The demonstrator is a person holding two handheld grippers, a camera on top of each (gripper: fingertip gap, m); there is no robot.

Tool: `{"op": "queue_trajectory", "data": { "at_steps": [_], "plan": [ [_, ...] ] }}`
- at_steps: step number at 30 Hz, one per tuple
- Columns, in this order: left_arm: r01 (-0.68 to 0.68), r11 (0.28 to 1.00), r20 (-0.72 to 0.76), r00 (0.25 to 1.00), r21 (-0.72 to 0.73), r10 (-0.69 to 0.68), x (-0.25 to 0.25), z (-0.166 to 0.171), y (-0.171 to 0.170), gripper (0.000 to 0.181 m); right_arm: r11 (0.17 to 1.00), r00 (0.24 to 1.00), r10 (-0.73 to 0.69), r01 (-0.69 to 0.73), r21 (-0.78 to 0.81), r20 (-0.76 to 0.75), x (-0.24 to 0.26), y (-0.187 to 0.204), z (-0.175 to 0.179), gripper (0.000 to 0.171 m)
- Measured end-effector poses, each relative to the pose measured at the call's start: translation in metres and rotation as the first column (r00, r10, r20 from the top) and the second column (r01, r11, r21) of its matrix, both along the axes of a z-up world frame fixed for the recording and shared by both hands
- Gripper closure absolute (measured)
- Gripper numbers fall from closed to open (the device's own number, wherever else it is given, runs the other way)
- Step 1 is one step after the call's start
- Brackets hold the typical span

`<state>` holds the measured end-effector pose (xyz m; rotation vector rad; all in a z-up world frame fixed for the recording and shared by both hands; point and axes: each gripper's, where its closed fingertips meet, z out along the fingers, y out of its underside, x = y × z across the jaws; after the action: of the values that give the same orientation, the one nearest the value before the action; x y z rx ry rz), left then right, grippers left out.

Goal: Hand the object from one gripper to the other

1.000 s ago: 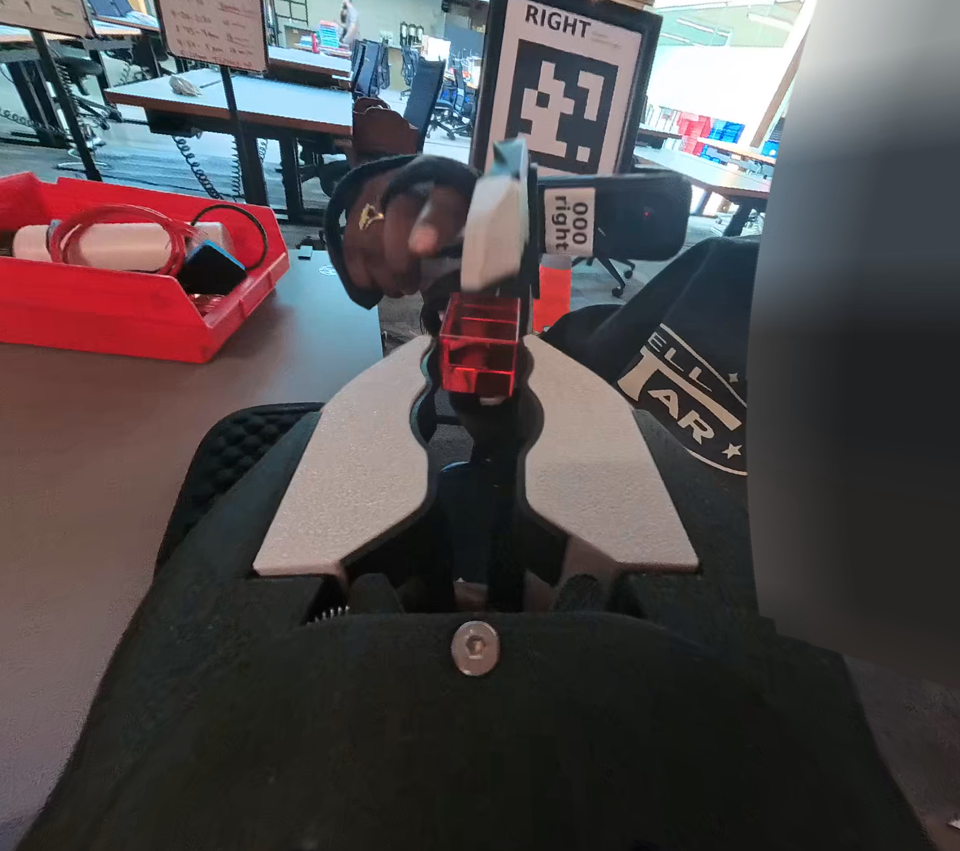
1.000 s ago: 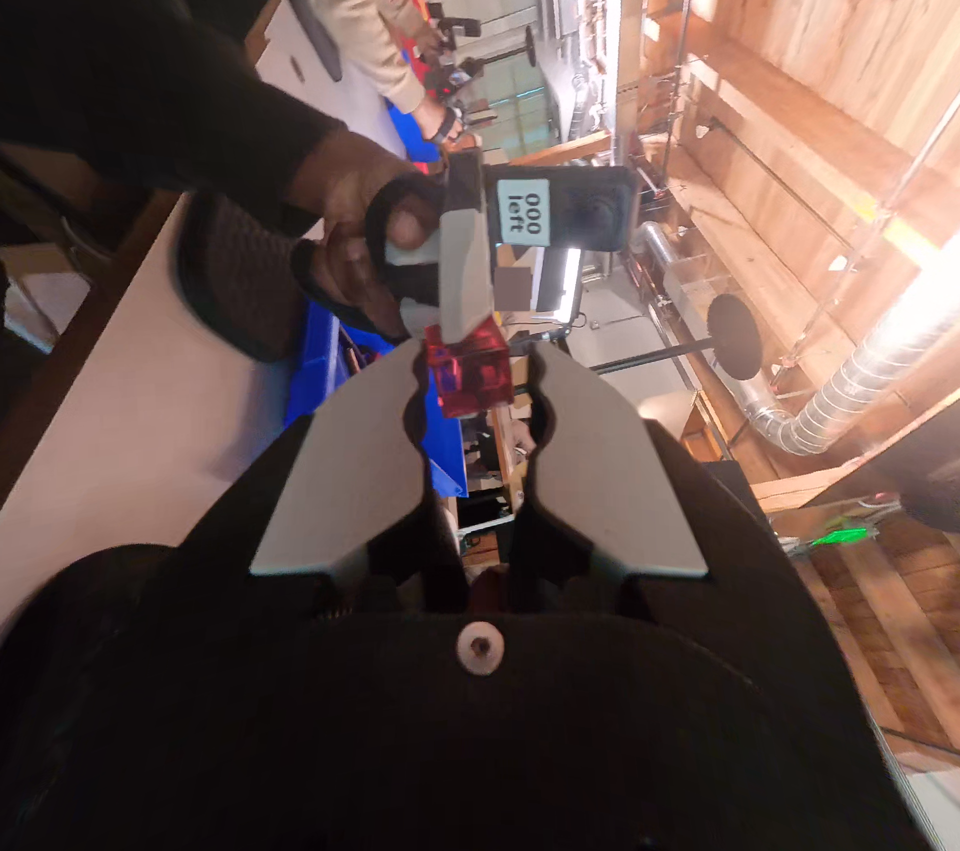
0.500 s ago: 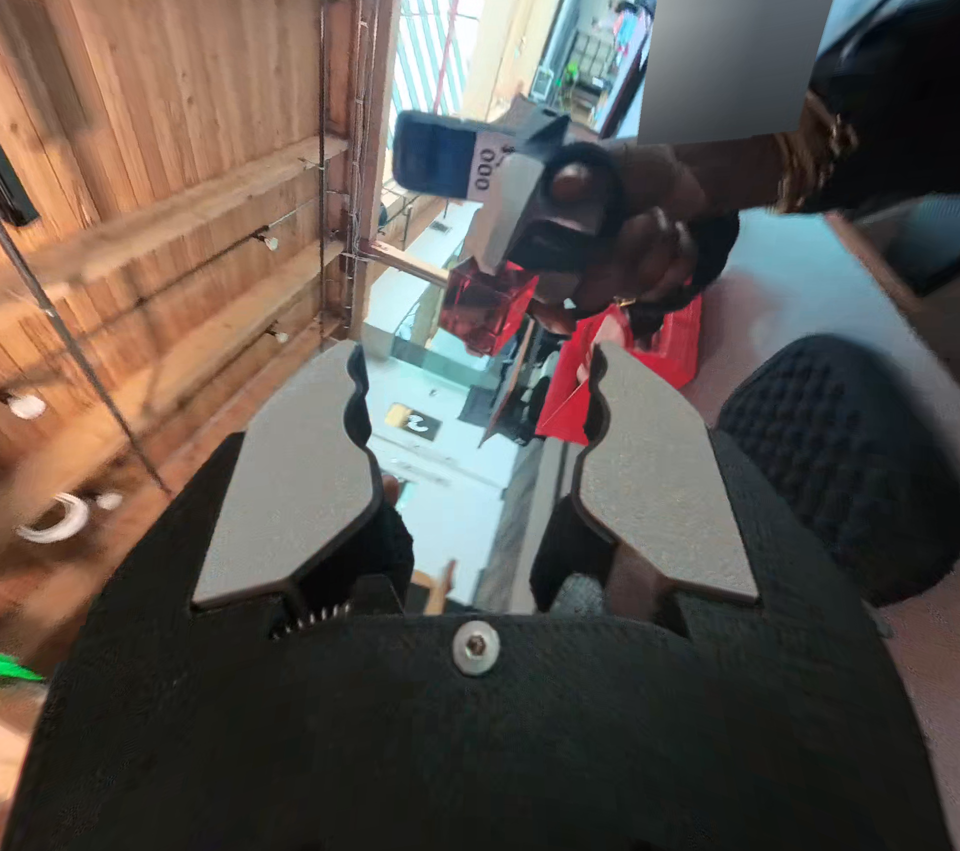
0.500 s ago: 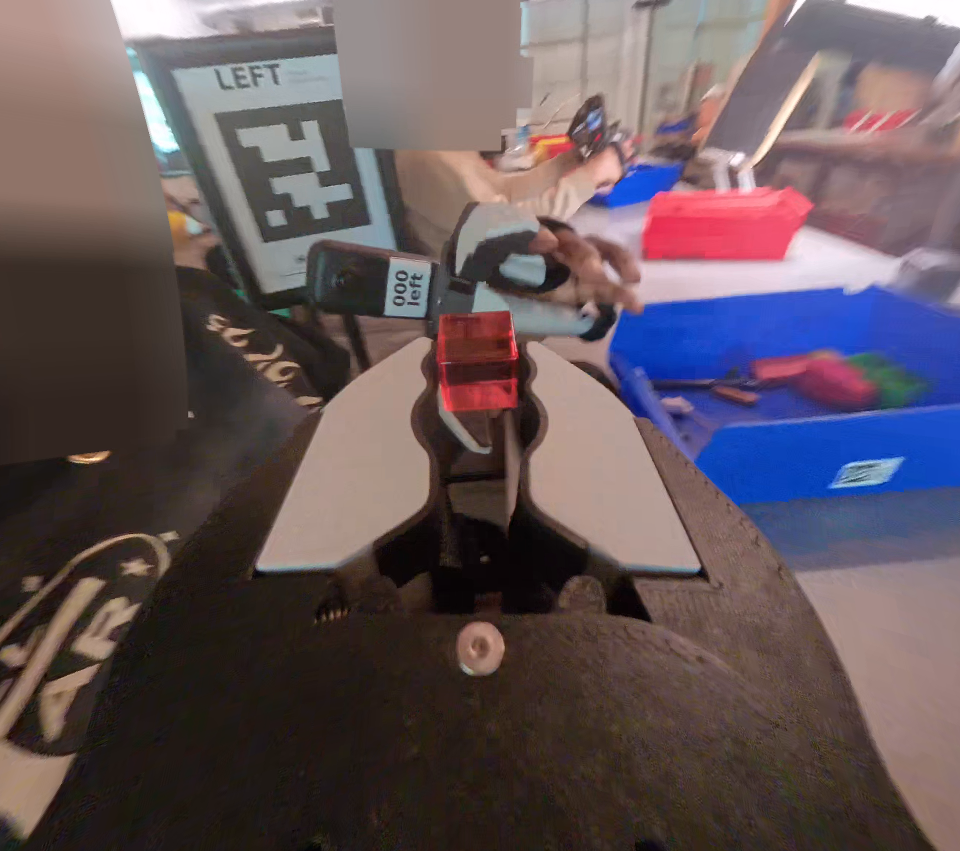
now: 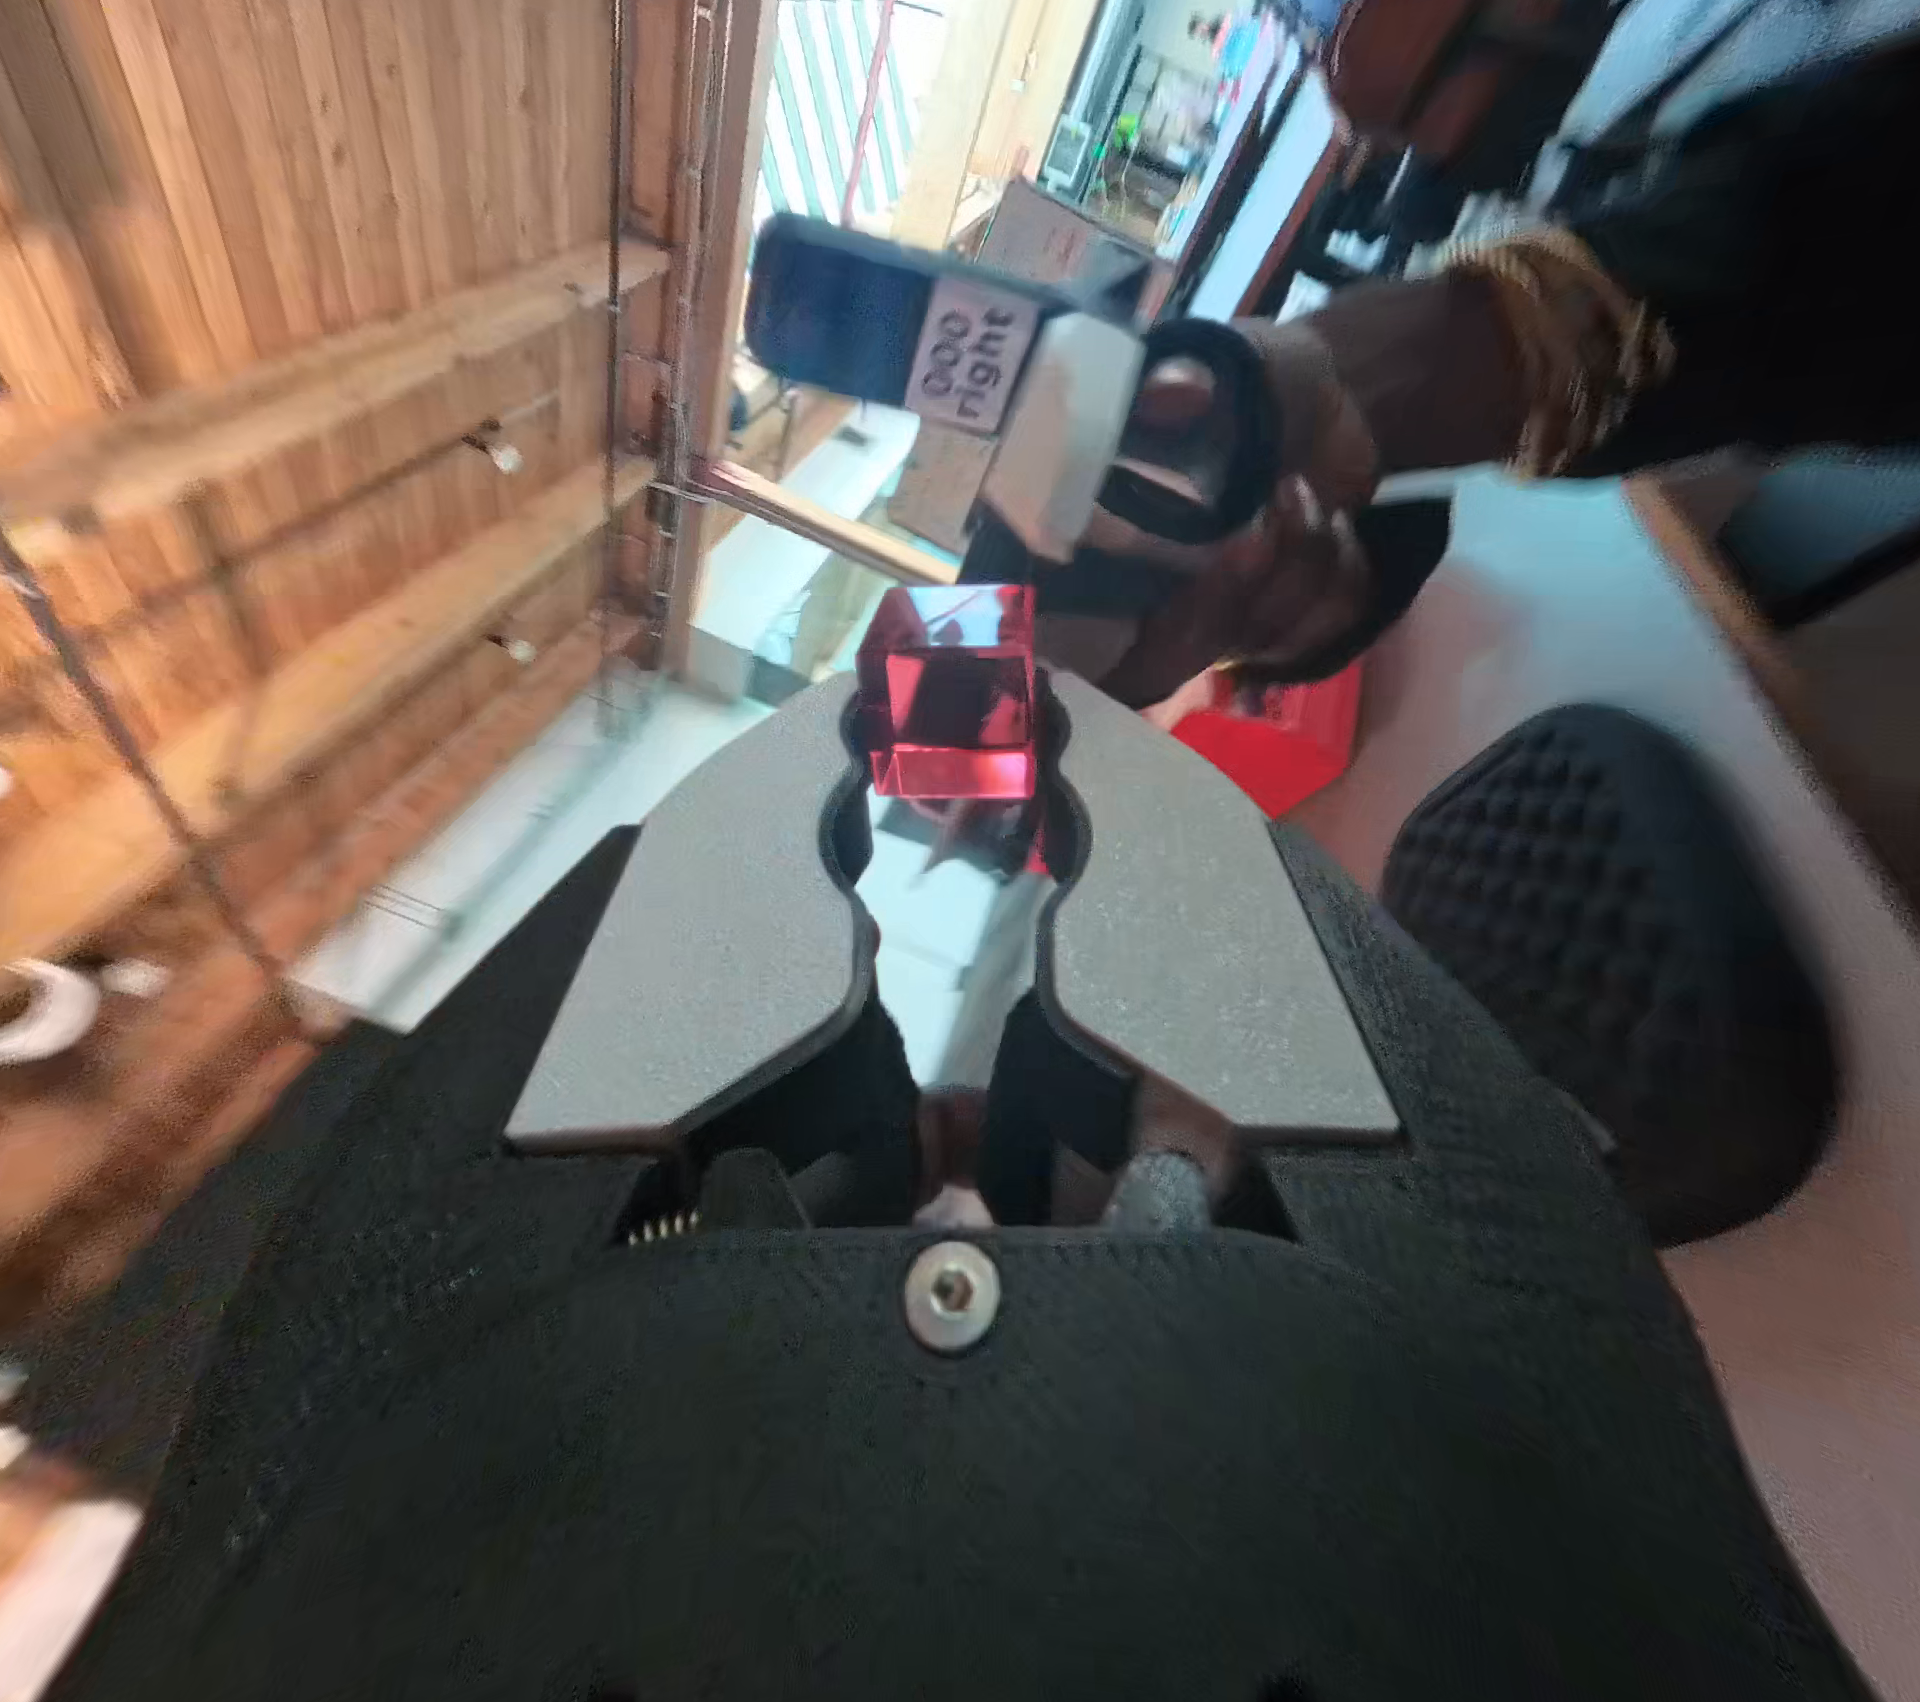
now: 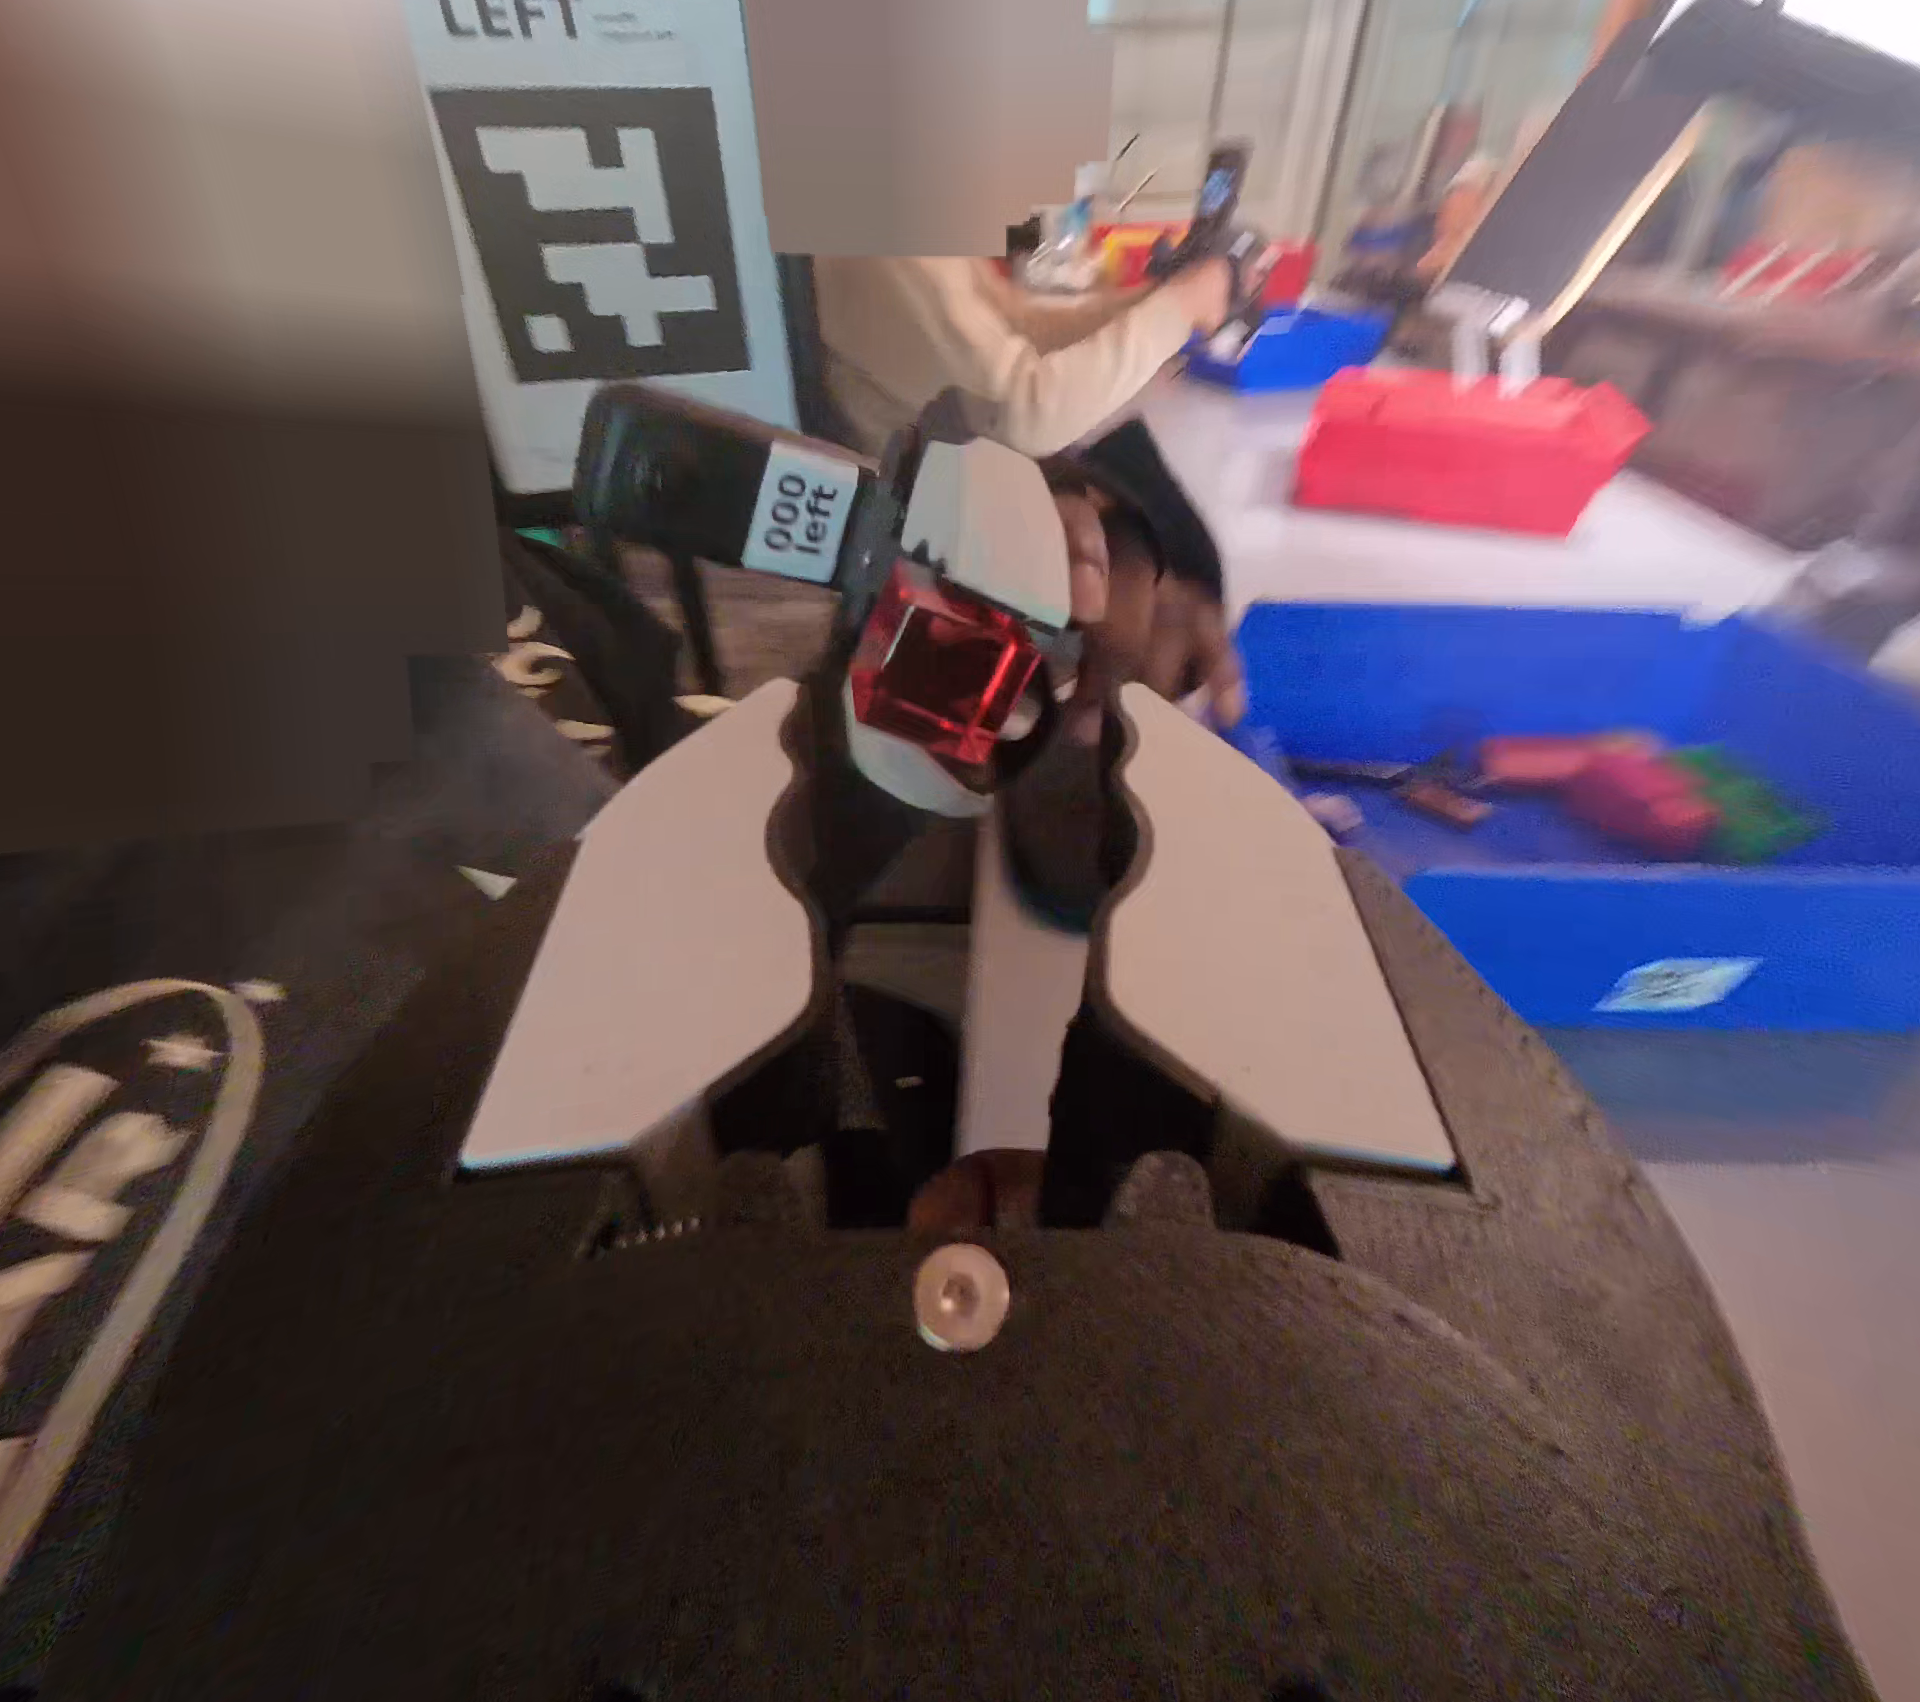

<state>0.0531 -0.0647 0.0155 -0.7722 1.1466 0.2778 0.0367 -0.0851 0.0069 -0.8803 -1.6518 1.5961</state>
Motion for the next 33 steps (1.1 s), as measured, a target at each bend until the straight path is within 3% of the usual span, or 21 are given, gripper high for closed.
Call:
{"op": "queue_trajectory", "data": {
  "at_steps": [1,3,5,8,10,13,17,19,21,23,25,27,29,31,33],
  "plan": [
    [0.054,0.995,0.083,0.995,-0.083,-0.047,-0.002,0.004,-0.002,0.154,0.995,0.995,-0.039,0.047,0.093,-0.093,0.003,0.002,0.006,0.111],
    [0.203,0.944,0.273,0.953,-0.26,-0.13,-0.003,0.012,-0.005,0.154,0.923,0.942,-0.106,0.212,0.322,-0.318,0.009,0.008,0.015,0.105],
    [0.344,0.823,0.447,0.886,-0.451,-0.125,-0.004,0.013,-0.004,0.153,0.752,0.832,-0.121,0.433,0.497,-0.541,0.016,0.012,0.023,0.11],
    [0.569,0.53,0.603,0.788,-0.629,-0.13,0.005,0.004,-0.011,0.154,0.44,0.732,-0.033,0.623,0.647,-0.681,0.016,0.01,0.02,0.112],
    [0.659,0.375,0.672,0.731,-0.652,-0.116,0.009,0.002,-0.013,0.153,0.3,0.723,0.036,0.651,0.698,-0.69,0.011,0.007,0.012,0.111],
    [0.693,0.213,0.692,0.716,-0.688,-0.094,0.016,-0.01,-0.015,0.153,0.249,0.725,0.073,0.652,0.716,-0.685,0.005,0.004,0.005,0.111],
    [0.674,0.149,0.669,0.738,-0.723,-0.091,0.024,-0.022,-0.014,0.153,0.188,0.727,0.094,0.658,0.729,-0.68,-0.001,0.005,-0.001,0.121],
    [0.674,0.132,0.665,0.739,-0.727,-0.109,0.027,-0.024,-0.017,0.153,0.159,0.754,0.086,0.635,0.756,-0.651,-0.005,0.006,-0.007,0.138],
    [0.665,0.144,0.655,0.746,-0.733,-0.12,0.027,-0.025,-0.018,0.153,0.201,0.775,0.059,0.608,0.768,-0.629,-0.004,0.005,-0.008,0.14],
    [0.656,0.206,0.64,0.754,-0.726,-0.146,0.027,-0.023,-0.017,0.153,0.253,0.786,0.042,0.589,0.768,-0.617,-0.004,0.005,-0.007,0.141],
    [0.636,0.381,0.617,0.764,-0.671,-0.188,0.022,-0.016,-0.012,0.143,0.363,0.788,0.005,0.572,0.736,-0.615,-0.001,0.005,-0.001,0.141],
    [0.569,0.638,0.561,0.79,-0.519,-0.247,0.011,-0.002,-0.008,0.127,0.523,0.798,-0.074,0.542,0.658,-0.598,0.003,0.01,0.01,0.142],
    [0.402,0.846,0.456,0.862,-0.35,-0.221,-0.003,0.011,-0.003,0.109,0.713,0.843,-0.138,0.449,0.538,-0.521,0.006,0.013,0.017,0.142],
    [0.219,0.959,0.271,0.948,-0.178,-0.166,-0.01,0.013,-0.003,0.101,0.876,0.916,-0.164,0.306,0.374,-0.365,0.006,0.012,0.016,0.141],
    [0.074,0.997,0.083,0.994,-0.014,-0.073,-0.011,0.009,-0.004,0.101,0.97,0.975,-0.134,0.166,0.179,-0.179,0.004,0.007,0.011,0.141]
  ]
}}
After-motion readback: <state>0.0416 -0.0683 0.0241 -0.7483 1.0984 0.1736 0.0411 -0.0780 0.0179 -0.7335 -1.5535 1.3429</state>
